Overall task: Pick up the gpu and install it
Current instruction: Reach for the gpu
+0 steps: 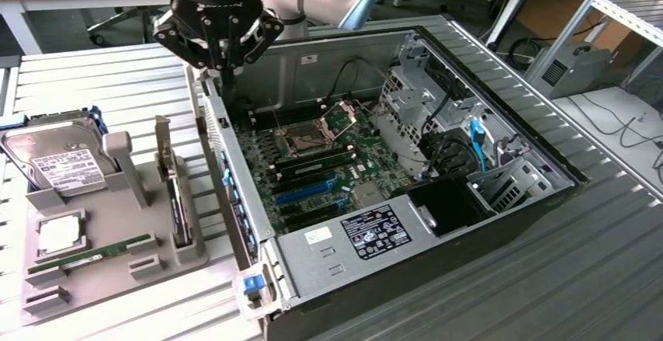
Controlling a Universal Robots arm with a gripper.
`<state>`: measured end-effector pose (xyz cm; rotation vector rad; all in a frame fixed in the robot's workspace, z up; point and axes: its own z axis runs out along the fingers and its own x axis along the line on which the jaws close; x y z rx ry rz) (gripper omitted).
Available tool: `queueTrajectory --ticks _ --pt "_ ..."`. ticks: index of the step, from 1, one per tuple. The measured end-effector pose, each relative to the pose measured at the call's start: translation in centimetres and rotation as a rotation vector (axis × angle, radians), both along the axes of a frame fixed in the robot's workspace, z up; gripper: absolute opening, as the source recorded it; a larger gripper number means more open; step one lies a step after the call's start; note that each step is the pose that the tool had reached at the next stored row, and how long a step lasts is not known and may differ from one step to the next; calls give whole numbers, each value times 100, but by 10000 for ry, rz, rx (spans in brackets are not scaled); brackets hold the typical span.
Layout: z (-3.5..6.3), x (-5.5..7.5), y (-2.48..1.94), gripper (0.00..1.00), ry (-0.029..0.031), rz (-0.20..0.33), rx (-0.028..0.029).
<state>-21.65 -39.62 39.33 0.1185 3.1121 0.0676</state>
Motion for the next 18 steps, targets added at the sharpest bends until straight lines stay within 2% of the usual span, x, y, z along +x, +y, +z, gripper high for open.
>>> queueTrajectory --ticks 4,8,18 --pt "0 -147 7 11 -1 -2 1" --pt "-1 -391 21 11 -2 -3 1" --pt "-1 -739 34 11 -1 -5 -4"
